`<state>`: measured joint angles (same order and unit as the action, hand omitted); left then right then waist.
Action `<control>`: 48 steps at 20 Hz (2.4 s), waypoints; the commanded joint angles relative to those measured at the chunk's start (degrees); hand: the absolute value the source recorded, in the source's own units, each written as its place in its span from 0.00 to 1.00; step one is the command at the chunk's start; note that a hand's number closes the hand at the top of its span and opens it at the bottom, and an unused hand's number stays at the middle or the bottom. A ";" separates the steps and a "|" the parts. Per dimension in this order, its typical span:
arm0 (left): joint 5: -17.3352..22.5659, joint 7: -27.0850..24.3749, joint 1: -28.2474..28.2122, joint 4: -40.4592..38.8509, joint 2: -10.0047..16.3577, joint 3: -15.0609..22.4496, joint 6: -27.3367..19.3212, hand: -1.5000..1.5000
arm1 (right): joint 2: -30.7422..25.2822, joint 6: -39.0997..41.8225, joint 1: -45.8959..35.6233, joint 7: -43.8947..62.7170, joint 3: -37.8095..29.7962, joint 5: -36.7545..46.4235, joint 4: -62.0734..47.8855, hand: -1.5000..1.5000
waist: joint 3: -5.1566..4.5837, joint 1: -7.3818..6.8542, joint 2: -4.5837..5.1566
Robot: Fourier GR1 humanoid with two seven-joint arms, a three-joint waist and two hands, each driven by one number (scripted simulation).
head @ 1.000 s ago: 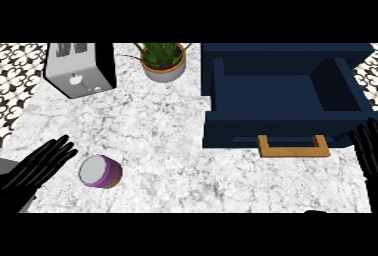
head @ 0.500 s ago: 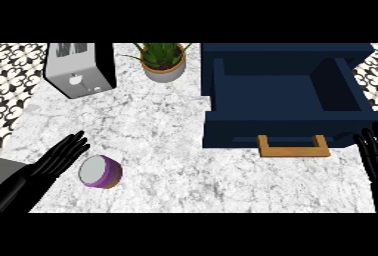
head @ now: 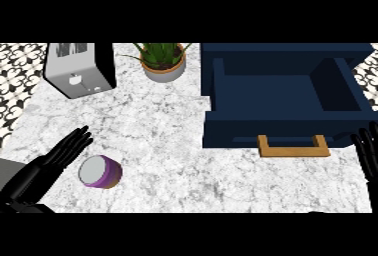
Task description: Pick up the can, place it into the drawer and close the drawer
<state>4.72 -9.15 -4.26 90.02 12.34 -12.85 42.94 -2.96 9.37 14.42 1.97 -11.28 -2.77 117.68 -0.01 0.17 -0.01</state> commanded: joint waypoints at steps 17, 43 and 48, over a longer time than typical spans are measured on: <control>-14.81 -25.00 7.09 -28.86 5.80 0.92 -3.77 0.00 | 1.74 -1.23 -3.57 5.53 0.54 1.40 2.77 0.00 | -0.02 0.01 0.02; -16.84 -34.11 18.82 -52.61 6.44 5.16 -11.18 0.00 | 1.42 3.42 1.63 2.66 -1.50 -0.87 5.61 0.00 | -0.01 0.28 0.01; -17.77 -36.08 17.82 -53.42 4.60 7.36 -12.48 0.00 | 0.80 2.94 1.15 4.51 -2.21 -1.55 6.00 0.00 | -0.02 0.24 0.00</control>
<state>-12.73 -41.63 13.83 37.40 18.55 -6.77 27.68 -1.64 11.43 14.39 4.79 -12.91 -3.10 121.52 -0.03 0.40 0.03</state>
